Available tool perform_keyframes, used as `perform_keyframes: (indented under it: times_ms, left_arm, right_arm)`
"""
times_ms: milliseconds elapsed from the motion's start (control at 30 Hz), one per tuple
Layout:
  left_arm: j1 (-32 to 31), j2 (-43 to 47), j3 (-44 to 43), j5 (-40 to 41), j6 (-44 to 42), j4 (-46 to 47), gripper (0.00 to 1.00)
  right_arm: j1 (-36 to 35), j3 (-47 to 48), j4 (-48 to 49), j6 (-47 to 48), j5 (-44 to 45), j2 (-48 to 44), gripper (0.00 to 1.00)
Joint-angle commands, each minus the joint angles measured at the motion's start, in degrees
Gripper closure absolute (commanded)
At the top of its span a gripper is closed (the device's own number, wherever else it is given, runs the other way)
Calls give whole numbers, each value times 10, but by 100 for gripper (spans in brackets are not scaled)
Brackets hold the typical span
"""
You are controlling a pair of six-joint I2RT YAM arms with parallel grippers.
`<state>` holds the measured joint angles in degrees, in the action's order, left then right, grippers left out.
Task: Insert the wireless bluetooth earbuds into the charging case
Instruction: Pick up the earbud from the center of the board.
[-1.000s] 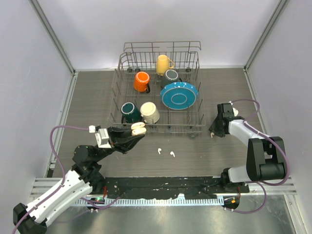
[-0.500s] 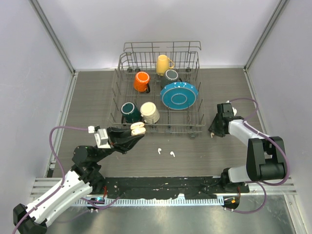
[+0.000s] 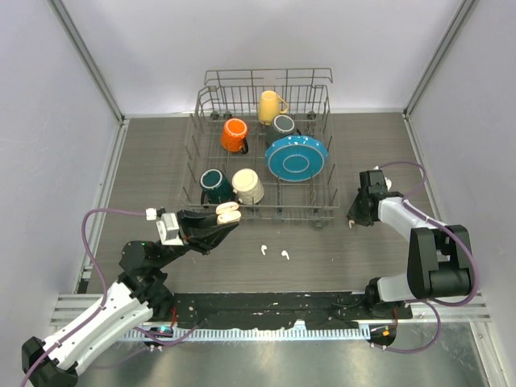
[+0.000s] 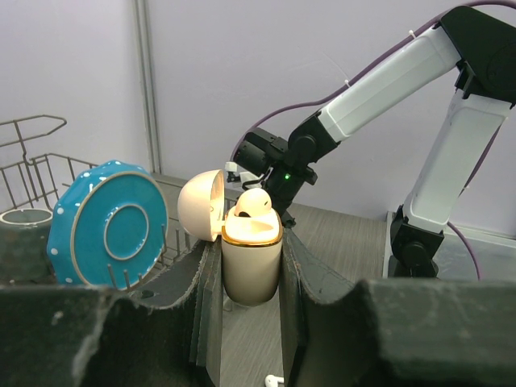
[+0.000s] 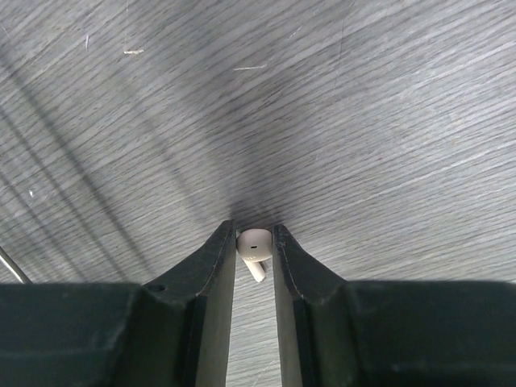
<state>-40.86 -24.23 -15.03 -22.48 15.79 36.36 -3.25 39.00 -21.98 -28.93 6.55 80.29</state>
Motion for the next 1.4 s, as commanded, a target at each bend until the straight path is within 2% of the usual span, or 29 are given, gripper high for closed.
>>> perform_keyframes:
  times_ms: [0,100,133,200,567,700,967,1267,1300,1367]
  left_arm:
    - [1,-2,-1,7,-10,14,100]
    - [0,-5,-2,4,-9,15,100]
    - [0,-4,-2,4,-9,16,100]
    - [1,-6,-2,3,-9,18,100]
    - [0,-1,-3,4,-6,14,100]
    - [0,1,-4,6,-6,14,100]
    - [0,-15,0,9,-3,31,100]
    - [0,-35,1,18,6,62,100]
    - [0,-40,1,20,8,64,100]
    - [0,-44,1,23,11,74,100]
  right_arm:
    - [1,-2,-21,5,0,12,74]
    - [1,-3,-22,2,3,4,78]
    - [1,-4,-22,1,5,0,83]
    - [1,-5,-23,-6,6,-16,86]
    - [1,2,-29,-39,-2,-72,89]
    - [1,12,-52,-44,15,-128,89]
    - [0,43,-97,-76,29,-315,90]
    - [0,137,-79,-111,-58,-395,93]
    - [-1,149,-66,-121,-99,-401,93]
    - [-3,158,-52,-133,-121,-406,94]
